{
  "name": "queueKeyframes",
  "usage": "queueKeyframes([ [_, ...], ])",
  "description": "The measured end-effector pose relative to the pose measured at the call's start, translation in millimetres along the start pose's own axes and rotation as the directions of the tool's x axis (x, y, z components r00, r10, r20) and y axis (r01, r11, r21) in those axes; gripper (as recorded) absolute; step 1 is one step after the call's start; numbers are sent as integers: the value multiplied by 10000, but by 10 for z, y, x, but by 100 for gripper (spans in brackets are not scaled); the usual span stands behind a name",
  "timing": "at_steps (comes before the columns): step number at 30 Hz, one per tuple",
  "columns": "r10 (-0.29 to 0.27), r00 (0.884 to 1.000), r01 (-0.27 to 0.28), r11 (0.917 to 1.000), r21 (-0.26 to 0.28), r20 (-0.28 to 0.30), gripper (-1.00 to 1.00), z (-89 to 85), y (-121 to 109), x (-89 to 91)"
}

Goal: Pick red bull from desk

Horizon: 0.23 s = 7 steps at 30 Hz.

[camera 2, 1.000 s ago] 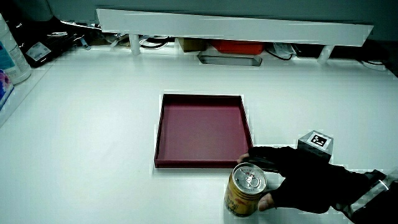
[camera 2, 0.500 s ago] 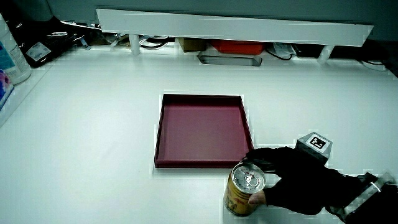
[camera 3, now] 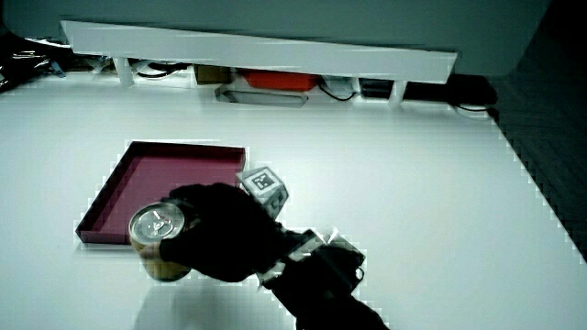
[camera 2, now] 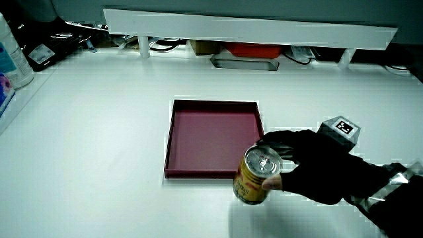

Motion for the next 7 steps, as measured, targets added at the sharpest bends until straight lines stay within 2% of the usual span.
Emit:
queueKeyframes([
  [5, 357, 9976, -384, 9983, 446, 600, 100, 135, 101, -162],
  [6, 398, 9947, -449, 9976, 526, 951, 100, 166, 124, -168],
  [7, 403, 9955, -457, 9970, 631, 856, 100, 180, 146, -204],
])
